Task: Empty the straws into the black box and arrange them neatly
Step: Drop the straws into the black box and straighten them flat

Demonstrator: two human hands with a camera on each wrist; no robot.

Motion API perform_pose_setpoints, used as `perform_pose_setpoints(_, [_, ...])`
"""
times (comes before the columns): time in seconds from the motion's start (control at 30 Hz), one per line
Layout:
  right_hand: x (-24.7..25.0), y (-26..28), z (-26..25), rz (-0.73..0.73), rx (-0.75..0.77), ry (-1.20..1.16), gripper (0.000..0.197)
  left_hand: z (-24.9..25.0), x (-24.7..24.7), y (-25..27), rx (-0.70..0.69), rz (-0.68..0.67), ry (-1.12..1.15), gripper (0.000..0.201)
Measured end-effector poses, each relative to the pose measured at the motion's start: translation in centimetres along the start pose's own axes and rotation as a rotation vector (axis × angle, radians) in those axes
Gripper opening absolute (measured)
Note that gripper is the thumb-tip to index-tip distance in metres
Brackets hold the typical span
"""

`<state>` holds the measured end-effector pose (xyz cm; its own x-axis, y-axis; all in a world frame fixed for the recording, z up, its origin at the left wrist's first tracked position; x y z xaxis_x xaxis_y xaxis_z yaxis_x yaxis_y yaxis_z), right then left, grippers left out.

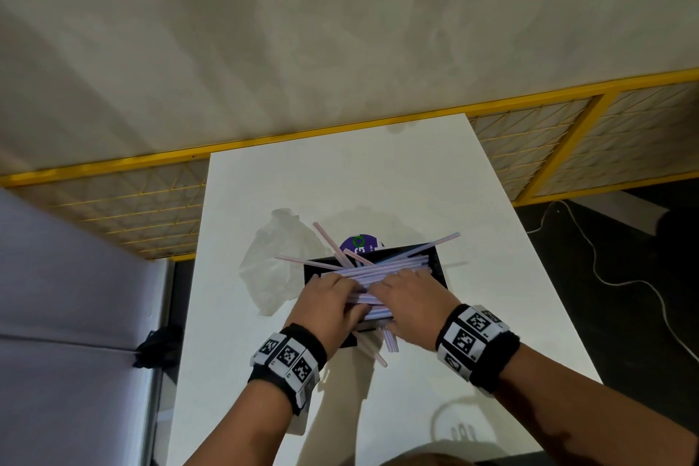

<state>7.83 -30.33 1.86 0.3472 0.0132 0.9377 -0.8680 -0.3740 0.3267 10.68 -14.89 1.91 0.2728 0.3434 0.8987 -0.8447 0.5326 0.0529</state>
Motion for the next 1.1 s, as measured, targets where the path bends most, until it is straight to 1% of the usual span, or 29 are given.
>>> perform_pose_setpoints(0.07, [-0.5,-0.2,0.2,-0.015,-0.005,-0.039,0.057,0.0,0.2,0.4,-0.004,0.007,0.042,0.035])
perform_pose_setpoints(0.13, [-1.1,-0.3,0.5,-0.022,-0.013,-0.057,0.06,-0.2,0.0,0.7,0.022,-0.012,0.093,0.034])
perform_pose_setpoints(0.23, [-1.4,-0.6,0.8,-0.04,-0.023,-0.068,0.057,-0.5,-0.5,1.1,0.062,-0.052,0.109,0.03])
perform_pose_setpoints(0.3, [-1.5,-0.8,1.0,-0.05,-0.026,-0.08,0.054,-0.5,-0.7,1.2,0.071,-0.053,0.113,0.03])
perform_pose_setpoints(0.43, [-1.7,-0.8,1.1,-0.04,-0.026,-0.089,0.058,-0.4,-0.7,1.1,0.083,-0.058,0.11,0.03])
perform_pose_setpoints(0.57, [-1.7,-1.0,1.4,-0.053,-0.005,-0.121,0.048,-0.4,-0.6,1.1,0.07,-0.048,0.112,0.03])
perform_pose_setpoints(0.7, [-1.8,-1.0,1.6,-0.055,0.015,-0.156,0.064,-0.5,-0.3,1.4,0.068,-0.029,0.132,0.029])
perform_pose_setpoints(0.77, [-1.7,-0.9,1.5,-0.063,0.028,-0.197,0.063,-0.4,0.0,1.5,0.069,-0.009,0.168,0.027])
perform_pose_setpoints(0.87, [-0.8,-0.5,1.5,-0.044,0.049,-0.253,0.056,-0.3,1.0,2.0,0.055,0.081,0.27,0.019])
perform_pose_setpoints(0.93, [0.0,0.2,1.5,-0.001,0.061,-0.237,0.058,-0.6,1.9,2.8,0.074,0.216,0.349,0.014])
perform_pose_setpoints(1.0, [1.0,1.2,1.6,0.076,0.069,-0.218,0.055,-1.6,2.5,4.1,0.183,0.377,0.457,0.011])
perform_pose_setpoints(1.1, [2.5,3.4,1.7,0.186,0.064,-0.22,0.04,-3.8,1.7,6.5,0.483,0.538,0.67,0.017])
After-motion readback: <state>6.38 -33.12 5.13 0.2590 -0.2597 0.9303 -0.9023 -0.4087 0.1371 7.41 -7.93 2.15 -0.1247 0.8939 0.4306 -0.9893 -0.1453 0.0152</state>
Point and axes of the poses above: each hand's wrist, its own y-axis away from the middle knuckle, its own x-axis out of the back of the hand, z = x × y, the point moved 5 cm from there along -y, towards the middle knuckle, and after that the axes turned 1 degree about -z, right-handed, at the moved point
